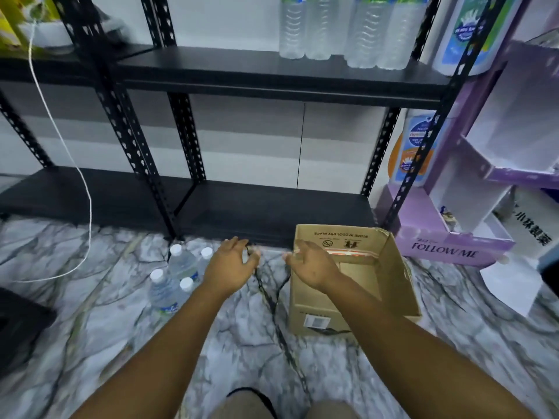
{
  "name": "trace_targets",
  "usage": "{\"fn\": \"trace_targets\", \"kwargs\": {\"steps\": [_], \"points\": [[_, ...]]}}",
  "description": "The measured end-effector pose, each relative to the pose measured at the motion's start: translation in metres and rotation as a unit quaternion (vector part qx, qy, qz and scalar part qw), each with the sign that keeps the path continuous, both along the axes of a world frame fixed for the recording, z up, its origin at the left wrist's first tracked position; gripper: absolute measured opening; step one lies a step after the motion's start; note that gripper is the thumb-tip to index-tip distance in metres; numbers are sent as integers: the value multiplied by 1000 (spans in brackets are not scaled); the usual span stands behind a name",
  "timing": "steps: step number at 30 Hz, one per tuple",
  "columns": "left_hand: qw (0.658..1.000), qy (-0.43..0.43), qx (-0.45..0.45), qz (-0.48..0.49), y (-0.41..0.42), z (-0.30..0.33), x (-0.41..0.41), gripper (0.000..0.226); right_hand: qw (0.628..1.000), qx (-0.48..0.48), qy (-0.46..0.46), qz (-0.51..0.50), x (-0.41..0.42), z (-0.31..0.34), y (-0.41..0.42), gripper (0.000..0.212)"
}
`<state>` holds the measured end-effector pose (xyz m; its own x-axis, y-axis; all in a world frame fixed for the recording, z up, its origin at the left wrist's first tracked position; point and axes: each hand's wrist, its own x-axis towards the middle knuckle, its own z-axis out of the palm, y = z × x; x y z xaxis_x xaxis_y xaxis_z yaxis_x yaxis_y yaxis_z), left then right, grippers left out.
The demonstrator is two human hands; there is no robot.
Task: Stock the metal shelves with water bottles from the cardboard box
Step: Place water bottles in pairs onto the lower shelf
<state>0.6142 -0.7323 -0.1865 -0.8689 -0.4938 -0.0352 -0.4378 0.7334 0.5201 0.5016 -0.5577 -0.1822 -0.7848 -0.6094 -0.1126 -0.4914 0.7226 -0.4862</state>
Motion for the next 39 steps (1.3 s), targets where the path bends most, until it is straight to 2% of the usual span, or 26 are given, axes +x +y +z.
{"fn": "trace_targets", "kwargs": {"steps": [9, 13, 19, 21, 23, 26, 29, 33, 39], "points": [[995, 6, 22, 97, -29, -51, 77, 62, 995, 17, -49, 87, 51, -55, -49, 62], [989, 12, 56, 134, -48, -72, 110, 71, 990, 11, -72, 119, 75, -78, -77, 67], [982, 9, 81, 172, -86, -116, 144, 80, 982, -26, -104, 153, 99, -112, -127, 59], [980, 9, 93, 177, -96, -127, 147, 84, 979, -53, -115, 160, 104, -120, -137, 53], [976, 14, 111, 185, -107, -132, 144, 75, 975, -80, -138, 155, 106, -132, -152, 50], [968, 55, 143, 198, -119, -137, 136, 56, 969, -112, -163, 151, 106, -150, -172, 61], [955, 110, 175, 214, -141, -150, 127, 59, 963, -154, -150, 161, 105, -169, -194, 73], [948, 143, 199, 204, -172, -172, 114, 67, 956, -219, -131, 142, 102, -195, -213, 63], [960, 140, 148, 191, -195, -194, 103, 72, 956, -238, -112, 132, 92, -220, -224, 66]]}}
